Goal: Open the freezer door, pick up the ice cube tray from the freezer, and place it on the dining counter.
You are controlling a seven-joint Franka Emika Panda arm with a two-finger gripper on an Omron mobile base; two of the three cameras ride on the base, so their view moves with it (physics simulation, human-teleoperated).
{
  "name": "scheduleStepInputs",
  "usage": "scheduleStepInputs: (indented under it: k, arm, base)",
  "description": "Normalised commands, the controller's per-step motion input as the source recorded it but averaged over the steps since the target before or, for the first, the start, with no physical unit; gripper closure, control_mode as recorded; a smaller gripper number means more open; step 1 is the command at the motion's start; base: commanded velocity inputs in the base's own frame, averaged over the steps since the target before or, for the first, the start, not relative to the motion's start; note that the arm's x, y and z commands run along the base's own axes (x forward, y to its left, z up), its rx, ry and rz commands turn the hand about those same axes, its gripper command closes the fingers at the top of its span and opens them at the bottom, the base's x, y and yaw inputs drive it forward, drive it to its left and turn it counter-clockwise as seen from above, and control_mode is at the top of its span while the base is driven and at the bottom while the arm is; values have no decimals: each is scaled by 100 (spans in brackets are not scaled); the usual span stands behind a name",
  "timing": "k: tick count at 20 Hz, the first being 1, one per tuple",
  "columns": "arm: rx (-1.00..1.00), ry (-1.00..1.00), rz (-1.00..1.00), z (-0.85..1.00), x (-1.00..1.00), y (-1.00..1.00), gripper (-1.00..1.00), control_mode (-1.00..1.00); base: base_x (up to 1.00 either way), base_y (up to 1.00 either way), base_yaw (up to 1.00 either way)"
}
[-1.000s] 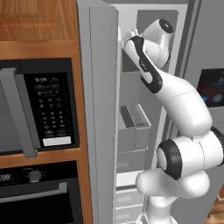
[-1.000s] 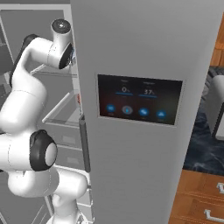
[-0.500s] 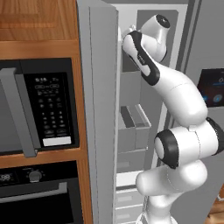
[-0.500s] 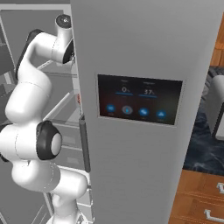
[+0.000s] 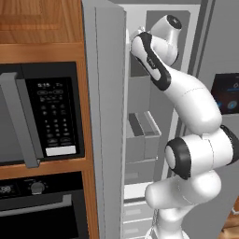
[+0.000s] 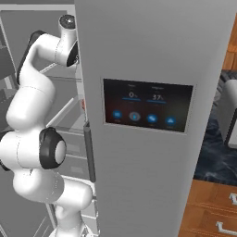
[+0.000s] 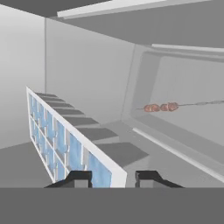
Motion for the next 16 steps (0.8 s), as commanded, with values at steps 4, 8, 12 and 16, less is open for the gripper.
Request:
scheduleStepInputs:
  k: [4, 8, 12, 16]
  arm:
    - [0, 0, 0, 0, 0, 0, 100, -100]
    - [0, -25, 0, 0, -26, 0, 100, -100]
    - [0, -46, 0, 3, -54, 0, 100, -100]
    - [0, -37, -1, 3, -56, -2, 100, -100]
  base:
    - [0, 0, 0]
    - [0, 0, 0]
    - [0, 0, 0]
    - [0, 0, 0]
